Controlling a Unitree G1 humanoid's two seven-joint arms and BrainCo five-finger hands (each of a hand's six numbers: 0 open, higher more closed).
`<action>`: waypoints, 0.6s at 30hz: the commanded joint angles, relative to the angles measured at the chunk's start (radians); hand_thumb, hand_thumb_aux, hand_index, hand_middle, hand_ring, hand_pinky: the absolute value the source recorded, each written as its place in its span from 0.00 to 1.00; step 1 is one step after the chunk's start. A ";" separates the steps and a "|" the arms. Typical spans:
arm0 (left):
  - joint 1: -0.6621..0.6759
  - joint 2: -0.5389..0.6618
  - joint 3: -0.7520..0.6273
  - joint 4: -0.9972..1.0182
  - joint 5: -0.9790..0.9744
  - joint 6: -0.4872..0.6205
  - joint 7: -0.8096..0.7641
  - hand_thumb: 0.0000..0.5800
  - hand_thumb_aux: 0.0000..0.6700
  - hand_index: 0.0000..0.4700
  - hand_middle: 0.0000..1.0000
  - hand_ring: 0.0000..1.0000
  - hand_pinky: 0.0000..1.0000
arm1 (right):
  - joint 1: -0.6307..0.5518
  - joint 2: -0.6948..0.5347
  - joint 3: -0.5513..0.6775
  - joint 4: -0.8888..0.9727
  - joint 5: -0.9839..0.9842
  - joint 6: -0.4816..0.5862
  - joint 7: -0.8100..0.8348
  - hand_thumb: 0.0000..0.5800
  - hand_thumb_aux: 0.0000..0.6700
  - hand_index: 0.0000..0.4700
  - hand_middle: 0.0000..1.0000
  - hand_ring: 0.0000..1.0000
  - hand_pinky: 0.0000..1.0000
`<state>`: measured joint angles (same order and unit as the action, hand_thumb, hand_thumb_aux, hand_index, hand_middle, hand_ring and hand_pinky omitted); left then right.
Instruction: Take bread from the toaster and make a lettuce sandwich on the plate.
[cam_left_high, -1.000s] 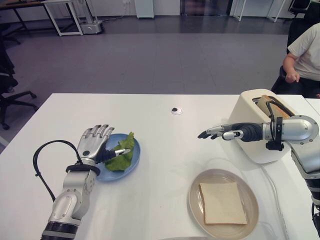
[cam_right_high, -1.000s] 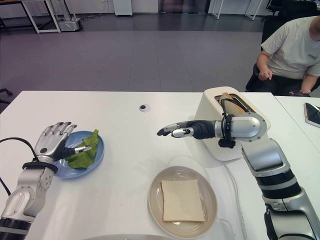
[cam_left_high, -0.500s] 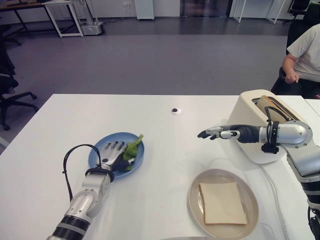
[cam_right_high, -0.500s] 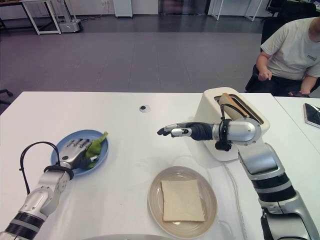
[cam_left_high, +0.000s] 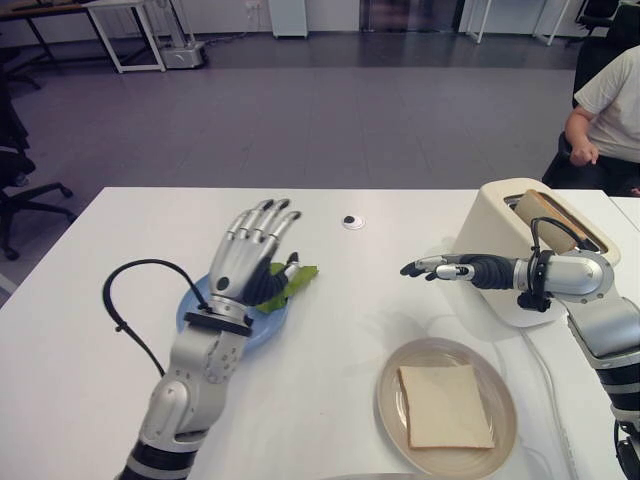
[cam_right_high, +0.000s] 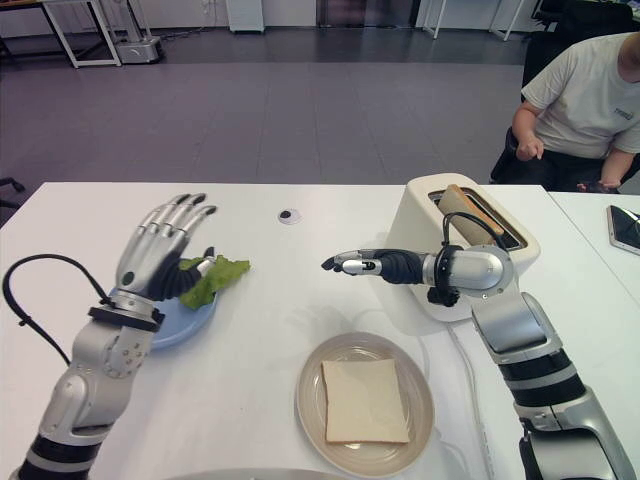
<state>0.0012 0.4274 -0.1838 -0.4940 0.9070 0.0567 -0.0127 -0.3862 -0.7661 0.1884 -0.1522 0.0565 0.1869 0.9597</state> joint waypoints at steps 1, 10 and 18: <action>0.006 0.000 -0.063 0.047 0.112 0.016 -0.049 1.00 1.00 1.00 0.00 0.00 0.00 | -0.014 0.013 0.001 0.007 -0.014 0.001 -0.009 0.00 0.00 0.00 0.00 0.00 0.00; -0.021 0.080 0.030 0.356 0.142 0.087 -0.012 0.00 0.00 0.00 0.00 0.00 0.00 | -0.014 0.024 0.005 0.025 -0.021 -0.011 -0.015 0.00 0.00 0.00 0.00 0.00 0.00; -0.068 0.071 0.008 0.572 0.062 0.087 0.027 0.00 0.00 0.00 0.00 0.00 0.00 | -0.018 0.035 0.023 0.050 -0.040 -0.030 -0.013 0.00 0.00 0.00 0.00 0.00 0.00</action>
<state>-0.0550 0.5016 -0.1557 0.0537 0.9648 0.1326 0.0151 -0.3917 -0.7360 0.1994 -0.1115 0.0346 0.1629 0.9418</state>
